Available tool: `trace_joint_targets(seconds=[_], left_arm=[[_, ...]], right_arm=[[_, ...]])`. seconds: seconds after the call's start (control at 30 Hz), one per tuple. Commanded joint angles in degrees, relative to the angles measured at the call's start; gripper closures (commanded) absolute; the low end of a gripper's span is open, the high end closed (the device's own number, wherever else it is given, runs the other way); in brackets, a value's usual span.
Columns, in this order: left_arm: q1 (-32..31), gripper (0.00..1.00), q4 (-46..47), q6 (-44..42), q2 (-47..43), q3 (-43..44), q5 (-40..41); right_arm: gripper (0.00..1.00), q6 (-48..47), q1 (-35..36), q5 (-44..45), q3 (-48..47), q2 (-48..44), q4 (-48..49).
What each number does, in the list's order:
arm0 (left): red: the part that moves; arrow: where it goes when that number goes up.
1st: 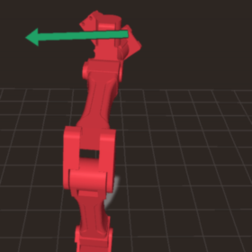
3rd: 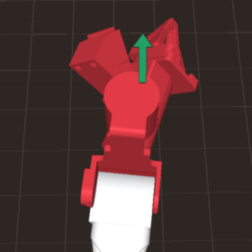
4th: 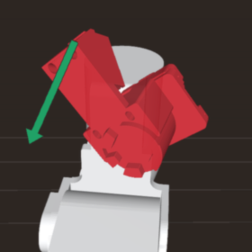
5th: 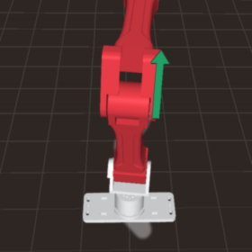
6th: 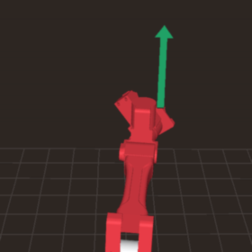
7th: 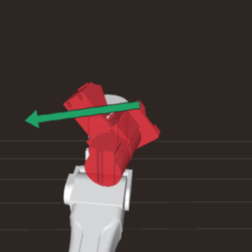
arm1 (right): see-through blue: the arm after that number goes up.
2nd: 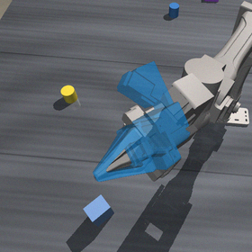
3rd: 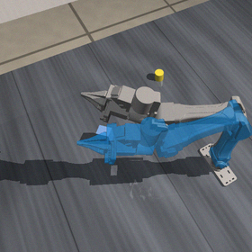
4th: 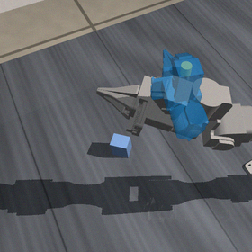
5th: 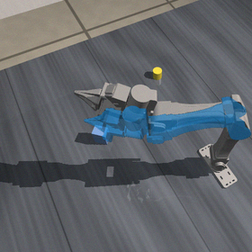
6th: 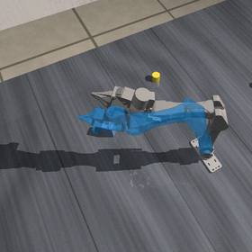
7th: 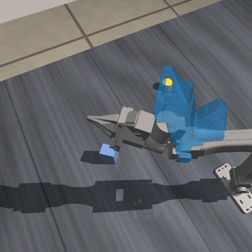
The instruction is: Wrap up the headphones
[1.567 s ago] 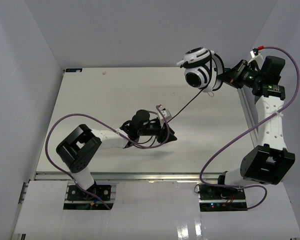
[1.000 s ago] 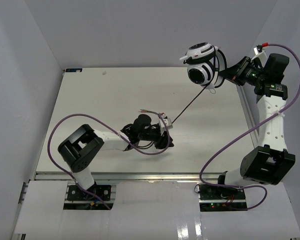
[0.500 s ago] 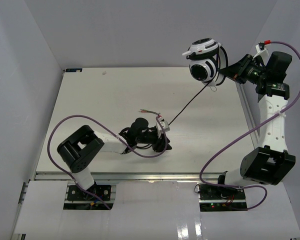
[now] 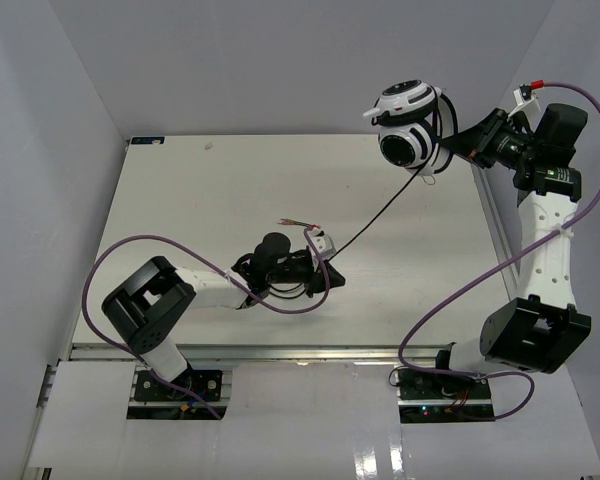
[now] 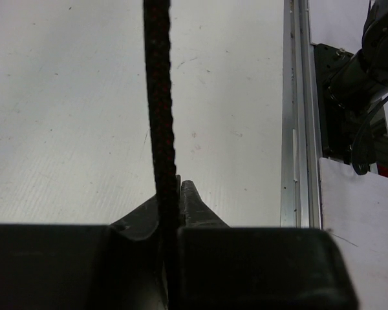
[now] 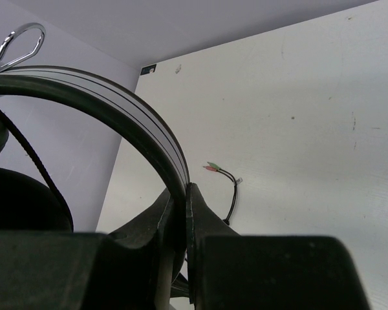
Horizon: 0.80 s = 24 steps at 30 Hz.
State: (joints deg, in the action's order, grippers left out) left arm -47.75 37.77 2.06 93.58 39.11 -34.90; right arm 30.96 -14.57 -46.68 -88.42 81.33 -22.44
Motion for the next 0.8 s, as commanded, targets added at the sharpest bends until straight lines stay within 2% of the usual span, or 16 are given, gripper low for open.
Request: trace_joint_targets(seconds=[0.0, 0.03, 0.1, 0.27, 0.37, 0.53, 0.67, 0.77], left_arm=[[-0.2, 0.93, 3.3, 1.7, -1.1, 0.3, -0.4], [-0.1, 0.97, 3.5, 1.7, -1.2, -0.1, -0.2], [0.0, 1.00, 3.4, 1.8, -1.5, -0.6, 0.1], [0.7, 1.00, 3.3, 2.2, -1.2, -1.5, -0.6], [1.3, 1.00, 2.4, 2.2, -1.4, -0.9, -2.2], [4.4, 1.00, -2.8, 2.5, -2.9, 2.6, -8.3], [9.0, 1.00, -11.3, 1.3, -3.1, 5.9, -13.0], [13.8, 1.00, -17.0, 1.1, -5.3, 7.9, -15.4]], right_arm=[[0.92, 0.3, -0.2, -2.9, -2.9, -4.0, 2.2], [0.92, 0.0, -0.3, -3.3, -2.6, -4.2, 2.2], [0.92, -0.8, -0.2, -5.1, -1.3, -5.0, 2.6], [0.92, -1.9, -0.2, -12.0, 5.3, -8.0, 8.7], [0.92, -5.9, 0.2, -15.0, 7.6, -10.1, 9.5], [0.92, -25.1, 3.5, -12.4, 11.1, -16.0, 3.0], [0.92, -38.3, 4.9, -11.6, 12.8, -18.8, -1.0], [0.92, -50.6, 5.6, -6.7, 13.5, -20.5, -3.7]])
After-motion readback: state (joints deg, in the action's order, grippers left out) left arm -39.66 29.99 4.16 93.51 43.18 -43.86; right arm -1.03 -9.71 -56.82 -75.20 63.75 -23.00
